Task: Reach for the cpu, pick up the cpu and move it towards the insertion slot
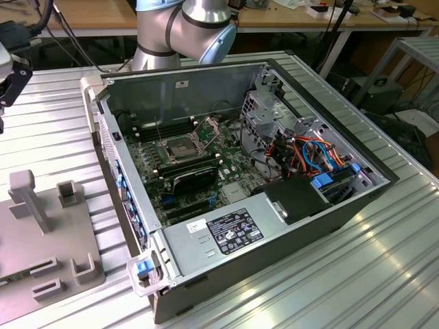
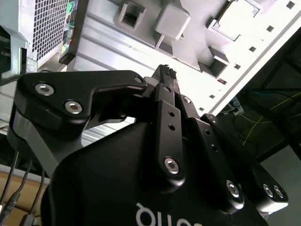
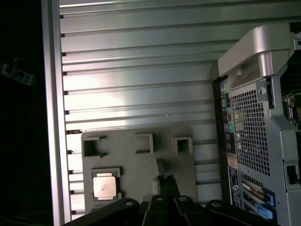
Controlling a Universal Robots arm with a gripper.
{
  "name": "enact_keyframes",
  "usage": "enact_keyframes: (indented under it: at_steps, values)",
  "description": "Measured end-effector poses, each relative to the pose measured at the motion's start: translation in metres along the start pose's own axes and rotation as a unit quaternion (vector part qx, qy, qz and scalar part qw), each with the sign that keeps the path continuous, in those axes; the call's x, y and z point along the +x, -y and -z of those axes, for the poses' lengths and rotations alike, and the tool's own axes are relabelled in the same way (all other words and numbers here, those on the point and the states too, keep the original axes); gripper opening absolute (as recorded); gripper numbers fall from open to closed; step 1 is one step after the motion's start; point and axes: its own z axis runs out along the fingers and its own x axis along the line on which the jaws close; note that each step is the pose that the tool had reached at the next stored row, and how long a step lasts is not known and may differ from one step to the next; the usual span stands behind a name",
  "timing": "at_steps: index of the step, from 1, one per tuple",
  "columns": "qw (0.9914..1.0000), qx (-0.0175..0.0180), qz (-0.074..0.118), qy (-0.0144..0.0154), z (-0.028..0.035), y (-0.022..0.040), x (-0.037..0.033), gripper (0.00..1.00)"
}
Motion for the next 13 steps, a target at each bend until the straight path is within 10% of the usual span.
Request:
enact_keyframes:
  at_steps: [13]
  values:
    - [1.0,0.0,0.0,0.0,0.0004,0.002,0.0273,0.11]
